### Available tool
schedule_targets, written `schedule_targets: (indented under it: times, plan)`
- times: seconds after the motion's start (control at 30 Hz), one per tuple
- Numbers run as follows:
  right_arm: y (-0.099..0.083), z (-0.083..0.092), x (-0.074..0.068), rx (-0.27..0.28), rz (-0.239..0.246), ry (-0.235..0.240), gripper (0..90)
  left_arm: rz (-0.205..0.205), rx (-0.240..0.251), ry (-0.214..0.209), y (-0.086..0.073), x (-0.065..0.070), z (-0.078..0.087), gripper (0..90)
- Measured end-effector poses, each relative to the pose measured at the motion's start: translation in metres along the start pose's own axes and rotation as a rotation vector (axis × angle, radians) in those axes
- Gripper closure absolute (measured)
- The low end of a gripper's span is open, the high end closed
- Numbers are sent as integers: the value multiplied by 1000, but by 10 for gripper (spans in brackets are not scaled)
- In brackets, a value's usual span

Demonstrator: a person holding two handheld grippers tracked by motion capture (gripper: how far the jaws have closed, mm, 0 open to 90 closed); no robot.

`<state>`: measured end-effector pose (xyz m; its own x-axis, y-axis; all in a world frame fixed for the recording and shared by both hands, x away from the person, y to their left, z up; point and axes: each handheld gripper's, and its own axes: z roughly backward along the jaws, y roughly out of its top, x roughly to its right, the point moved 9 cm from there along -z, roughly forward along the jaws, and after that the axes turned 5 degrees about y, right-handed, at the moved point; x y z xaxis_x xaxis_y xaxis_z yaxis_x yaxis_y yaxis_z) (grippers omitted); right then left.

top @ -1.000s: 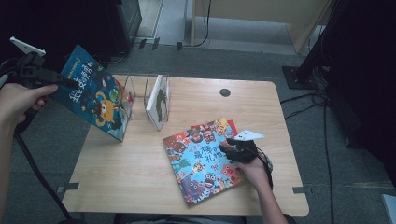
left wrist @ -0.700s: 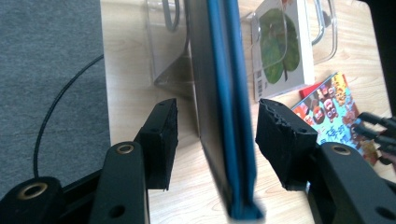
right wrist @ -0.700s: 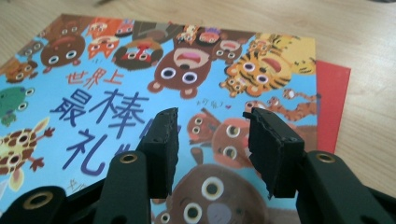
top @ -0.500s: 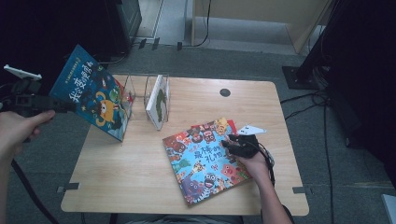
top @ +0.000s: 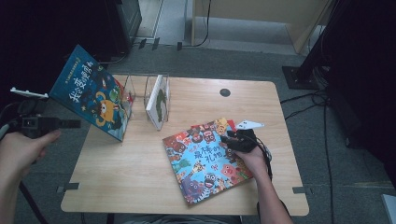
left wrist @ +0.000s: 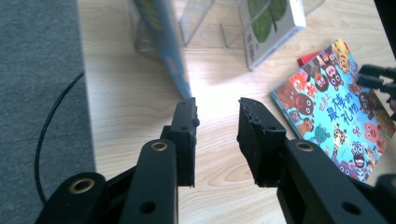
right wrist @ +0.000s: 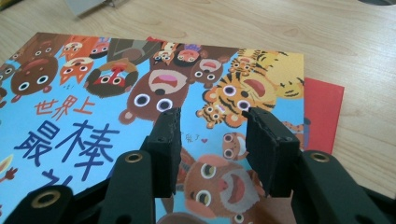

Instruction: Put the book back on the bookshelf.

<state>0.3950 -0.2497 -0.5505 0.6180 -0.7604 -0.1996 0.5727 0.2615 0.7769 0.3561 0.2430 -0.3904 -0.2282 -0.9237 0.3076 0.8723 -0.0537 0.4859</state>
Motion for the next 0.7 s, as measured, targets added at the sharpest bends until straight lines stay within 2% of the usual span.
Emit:
schedule_targets:
  times: [0.1,0.17,0.3,0.37,0.47,0.53,0.7]
  plan:
    - [1,-1,3,2,-10,-7,568,-10,-5,-15,-6,8,-11,716]
    - [2,-2,6,5,-13,-12,580,-25,-12,-9,-10,13,-18,730]
    - [3,-2,11,10,-25,-26,642,-49,-21,-19,-18,25,-35,759]
    - [5,-1,15,13,-42,-36,690,-68,-34,-5,-24,28,-45,773]
    - [8,2,18,29,-57,-46,752,-72,-29,-31,-31,34,-61,850]
    - [8,3,21,31,-60,-61,772,-74,-44,-48,-37,37,-72,863]
    - [10,2,31,29,-72,-99,812,-106,-55,-48,-44,48,-94,886]
